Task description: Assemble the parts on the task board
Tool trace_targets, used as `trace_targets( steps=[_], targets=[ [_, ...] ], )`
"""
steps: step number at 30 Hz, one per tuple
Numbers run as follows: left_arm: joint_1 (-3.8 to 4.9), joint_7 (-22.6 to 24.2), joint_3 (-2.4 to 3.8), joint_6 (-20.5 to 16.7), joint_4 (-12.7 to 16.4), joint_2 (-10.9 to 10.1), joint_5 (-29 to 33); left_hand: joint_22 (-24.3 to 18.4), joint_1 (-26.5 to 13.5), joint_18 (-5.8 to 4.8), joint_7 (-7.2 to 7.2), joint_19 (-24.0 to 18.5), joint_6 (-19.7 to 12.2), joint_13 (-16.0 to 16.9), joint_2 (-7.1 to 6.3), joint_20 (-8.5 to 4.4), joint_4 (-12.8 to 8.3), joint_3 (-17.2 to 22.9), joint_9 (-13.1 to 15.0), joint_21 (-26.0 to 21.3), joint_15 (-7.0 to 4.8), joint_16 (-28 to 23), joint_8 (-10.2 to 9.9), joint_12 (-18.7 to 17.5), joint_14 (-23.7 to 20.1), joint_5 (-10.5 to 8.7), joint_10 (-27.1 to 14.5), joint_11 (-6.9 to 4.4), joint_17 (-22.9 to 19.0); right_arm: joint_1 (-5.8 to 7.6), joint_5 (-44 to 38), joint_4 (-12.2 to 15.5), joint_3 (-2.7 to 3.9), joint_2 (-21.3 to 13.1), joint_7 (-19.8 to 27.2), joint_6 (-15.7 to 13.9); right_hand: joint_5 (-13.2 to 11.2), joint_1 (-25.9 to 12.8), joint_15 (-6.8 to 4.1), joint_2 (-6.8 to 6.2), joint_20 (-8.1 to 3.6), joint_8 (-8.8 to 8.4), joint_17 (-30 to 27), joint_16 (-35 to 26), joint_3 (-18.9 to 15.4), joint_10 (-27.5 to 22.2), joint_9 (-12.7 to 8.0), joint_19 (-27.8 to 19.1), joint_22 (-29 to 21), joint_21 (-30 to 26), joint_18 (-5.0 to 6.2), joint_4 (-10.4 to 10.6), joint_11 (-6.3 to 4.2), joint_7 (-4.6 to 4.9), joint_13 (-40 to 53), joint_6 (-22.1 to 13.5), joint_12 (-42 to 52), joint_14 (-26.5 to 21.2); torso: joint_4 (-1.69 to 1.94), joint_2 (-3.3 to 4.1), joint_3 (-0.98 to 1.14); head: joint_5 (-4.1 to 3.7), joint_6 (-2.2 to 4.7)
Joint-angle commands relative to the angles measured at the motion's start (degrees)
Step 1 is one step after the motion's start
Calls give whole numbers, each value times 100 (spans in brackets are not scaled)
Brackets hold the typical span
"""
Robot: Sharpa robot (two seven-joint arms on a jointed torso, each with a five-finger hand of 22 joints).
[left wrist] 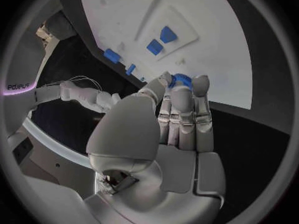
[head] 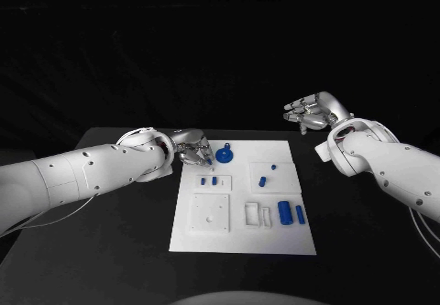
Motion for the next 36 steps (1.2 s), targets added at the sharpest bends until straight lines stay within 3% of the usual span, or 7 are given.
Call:
trace_targets(
  steps=[1,7,36],
  targets=[
    [-29,94,-8,-25,-21,27,-149,108,19,52,26,-11,-20,6,-45,28,-25,0,6,31,33,37,1,0,8,24,13,23,-7,-2,-43,8,2,8,34,50,19,-56,26,-5,-20,-5,-7,28,34,41,-6,123,6,-20,94,5,0,-9,-9,24,-26,-17,-8,2,0,8,-7],
    [-80,95,-30,-8,-84,58,-208,108,17,56,29,-15,-22,6,-48,33,-26,0,5,37,36,38,-1,-1,8,13,12,25,-9,-2,-44,7,2,14,33,52,19,-56,26,-5,-20,-5,-7,28,34,41,-6,123,6,-20,94,5,0,-9,-9,24,-26,-17,-6,3,8,12,1],
    [-168,81,-53,62,-346,287,-537,107,29,79,32,-34,-35,6,-59,53,-45,19,5,67,47,44,0,0,6,-5,-11,34,-24,-2,-49,25,2,13,31,56,19,-56,26,-5,-20,-5,-7,28,34,41,-6,123,6,-20,94,5,0,-9,-9,24,-26,-17,-5,1,4,4,-6]
  ],
)
